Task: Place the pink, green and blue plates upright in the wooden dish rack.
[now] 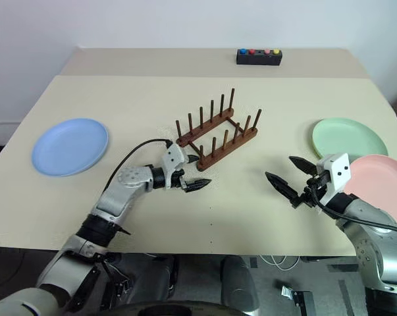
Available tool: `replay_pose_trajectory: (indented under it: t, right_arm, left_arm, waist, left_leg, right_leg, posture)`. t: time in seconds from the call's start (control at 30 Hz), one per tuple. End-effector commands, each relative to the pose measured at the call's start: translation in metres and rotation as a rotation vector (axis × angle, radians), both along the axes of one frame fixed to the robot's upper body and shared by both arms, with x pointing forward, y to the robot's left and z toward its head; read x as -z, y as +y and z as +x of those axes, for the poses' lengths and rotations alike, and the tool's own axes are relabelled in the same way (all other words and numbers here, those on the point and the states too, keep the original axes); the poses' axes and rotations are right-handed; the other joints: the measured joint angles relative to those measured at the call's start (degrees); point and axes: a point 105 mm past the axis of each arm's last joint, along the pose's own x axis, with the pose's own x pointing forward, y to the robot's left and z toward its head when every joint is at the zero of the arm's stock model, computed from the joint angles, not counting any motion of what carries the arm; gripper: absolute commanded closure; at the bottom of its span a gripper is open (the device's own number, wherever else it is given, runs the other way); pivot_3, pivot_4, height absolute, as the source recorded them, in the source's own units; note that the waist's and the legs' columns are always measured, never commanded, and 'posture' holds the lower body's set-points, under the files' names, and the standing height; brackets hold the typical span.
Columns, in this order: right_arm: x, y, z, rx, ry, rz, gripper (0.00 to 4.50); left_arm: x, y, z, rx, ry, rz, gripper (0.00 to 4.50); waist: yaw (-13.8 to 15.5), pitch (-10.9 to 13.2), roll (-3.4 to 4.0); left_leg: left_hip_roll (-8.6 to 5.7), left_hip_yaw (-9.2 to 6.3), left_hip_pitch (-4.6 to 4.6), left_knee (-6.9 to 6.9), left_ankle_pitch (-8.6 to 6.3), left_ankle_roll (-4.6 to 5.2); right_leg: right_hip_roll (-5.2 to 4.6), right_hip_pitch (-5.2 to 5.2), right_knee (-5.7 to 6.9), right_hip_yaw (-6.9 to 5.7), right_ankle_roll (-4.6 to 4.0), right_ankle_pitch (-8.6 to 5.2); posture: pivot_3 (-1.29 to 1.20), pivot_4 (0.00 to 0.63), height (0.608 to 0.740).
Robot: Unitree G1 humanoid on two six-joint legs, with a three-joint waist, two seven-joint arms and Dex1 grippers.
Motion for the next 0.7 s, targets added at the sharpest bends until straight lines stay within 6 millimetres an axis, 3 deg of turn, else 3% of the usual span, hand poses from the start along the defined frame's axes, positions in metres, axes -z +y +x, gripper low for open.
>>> replay_pose_trajectory:
  t: [0.03, 0.07, 0.17, 0.37, 0.7]
  right_arm:
    - [-0.003, 0.017, -0.014, -0.095, 0.018, -0.025, 0.06]
    - [0.0, 0.019, -0.017, -0.107, 0.034, -0.035, 0.06]
    - [0.007, 0.02, -0.02, -0.108, 0.05, -0.074, 0.0]
    - [0.006, 0.019, -0.018, -0.098, 0.038, -0.072, 0.0]
    - [0.008, 0.019, -0.015, -0.112, 0.043, -0.067, 0.0]
  left_arm:
    - [0.017, -0.005, 0.002, -0.032, 0.026, 0.036, 0.03]
    - [0.016, -0.005, 0.003, -0.04, 0.023, 0.03, 0.03]
    - [0.016, -0.006, 0.003, -0.045, 0.028, 0.011, 0.91]
    - [0.017, -0.002, 0.004, -0.053, 0.018, 0.018, 3.71]
    - [0.007, 0.002, 0.0, 0.102, -0.037, 0.039, 3.72]
  waist:
    - [-0.01, -0.01, -0.01]
    - [-0.12, -0.02, -0.02]
    - [-0.2, -0.04, -0.02]
    - [-0.15, -0.04, -0.01]
    - [-0.31, -0.04, -0.01]
  left_leg:
    - [0.0, 0.0, -0.01, 0.0, 0.0, 0.0]
    - [0.0, 0.0, 0.0, 0.01, 0.0, 0.0]
    - [0.0, 0.0, 0.03, 0.02, 0.0, 0.0]
    - [0.0, -0.01, 0.02, -0.02, 0.0, 0.0]
    - [0.0, 0.0, 0.01, -0.06, 0.0, 0.0]
  right_leg:
    - [0.0, 0.0, 0.0, 0.0, 0.01, 0.0]
    - [0.0, 0.01, 0.0, 0.0, 0.01, 0.0]
    - [0.0, 0.03, 0.0, 0.0, -0.01, -0.02]
    - [0.0, 0.01, 0.0, -0.01, 0.03, -0.02]
    - [0.01, -0.03, 0.0, -0.01, -0.02, -0.04]
  posture:
    - [0.0, 0.15, 0.734]
    - [0.0, 0.15, 0.734]
    - [0.0, 0.15, 0.734]
    - [0.0, 0.15, 0.734]
    - [0.0, 0.15, 0.734]
